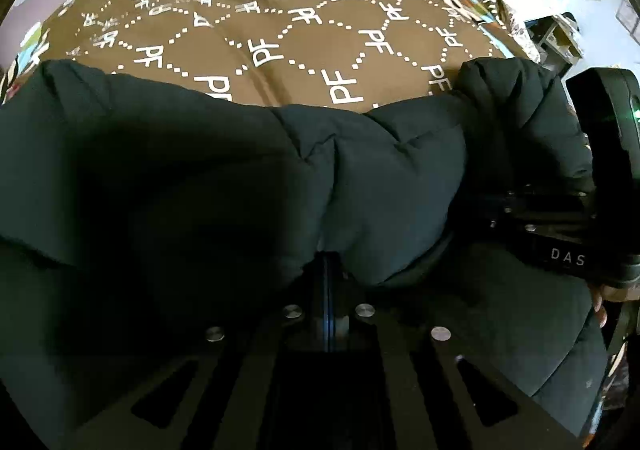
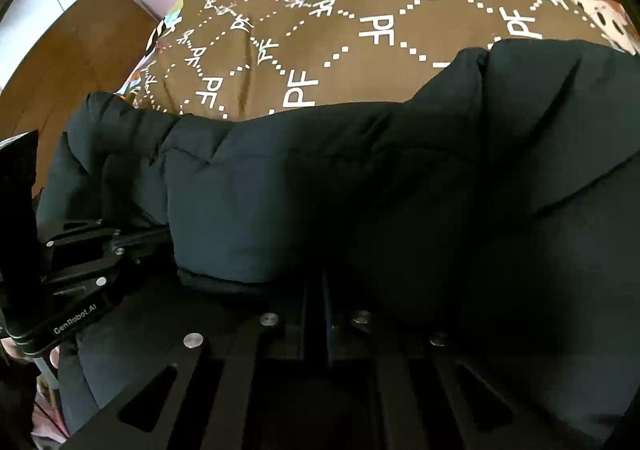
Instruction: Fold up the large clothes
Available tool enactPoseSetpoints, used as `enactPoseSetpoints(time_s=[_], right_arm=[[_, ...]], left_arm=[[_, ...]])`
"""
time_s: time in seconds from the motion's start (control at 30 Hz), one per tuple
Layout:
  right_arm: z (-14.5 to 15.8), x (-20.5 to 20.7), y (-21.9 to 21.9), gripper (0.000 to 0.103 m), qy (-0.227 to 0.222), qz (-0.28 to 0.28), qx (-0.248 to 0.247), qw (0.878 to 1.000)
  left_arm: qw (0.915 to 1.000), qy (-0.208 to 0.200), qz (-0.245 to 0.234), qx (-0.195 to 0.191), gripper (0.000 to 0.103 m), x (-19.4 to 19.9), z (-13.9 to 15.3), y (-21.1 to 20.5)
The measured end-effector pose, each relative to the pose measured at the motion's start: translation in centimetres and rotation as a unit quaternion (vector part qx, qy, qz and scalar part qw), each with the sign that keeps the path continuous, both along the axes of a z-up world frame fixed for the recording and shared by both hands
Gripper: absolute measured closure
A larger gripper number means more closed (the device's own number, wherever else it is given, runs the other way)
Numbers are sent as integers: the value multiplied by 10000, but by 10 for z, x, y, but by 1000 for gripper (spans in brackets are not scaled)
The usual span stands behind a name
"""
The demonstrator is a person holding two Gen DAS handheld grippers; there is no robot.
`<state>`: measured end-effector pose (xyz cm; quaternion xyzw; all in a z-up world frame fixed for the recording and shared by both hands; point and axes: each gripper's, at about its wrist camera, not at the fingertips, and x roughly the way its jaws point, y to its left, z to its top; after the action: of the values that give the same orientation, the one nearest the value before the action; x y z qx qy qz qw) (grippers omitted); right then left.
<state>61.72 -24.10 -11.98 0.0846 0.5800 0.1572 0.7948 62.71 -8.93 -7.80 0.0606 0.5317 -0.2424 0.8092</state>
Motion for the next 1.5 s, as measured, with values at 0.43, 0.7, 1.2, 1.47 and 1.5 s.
enactPoseSetpoints(time_s=[0.43,0.7,1.2,1.47,1.5], right_arm=[[28,-40,-11,98,-1074,-393,42,9934],[22,-42,-16,97,-892,-469,-102,9949],[109,-107,-29,24,-2243,-736,69,9717],[178,-162,-30,0,-2947,-1006,89,9502],[186,-170,-27,0,-3005,-986,-20,9487]], left_arm=[[9893,-1423,263,160,103,-45,21,-5],[9968,-548,389,435,103,-27,4,-12],[9724,-1313,1815,-648,36,-88,100,22],[9566,-1964,1961,-885,6,-148,170,29],[9545,-2020,1977,-949,3,-154,176,30]])
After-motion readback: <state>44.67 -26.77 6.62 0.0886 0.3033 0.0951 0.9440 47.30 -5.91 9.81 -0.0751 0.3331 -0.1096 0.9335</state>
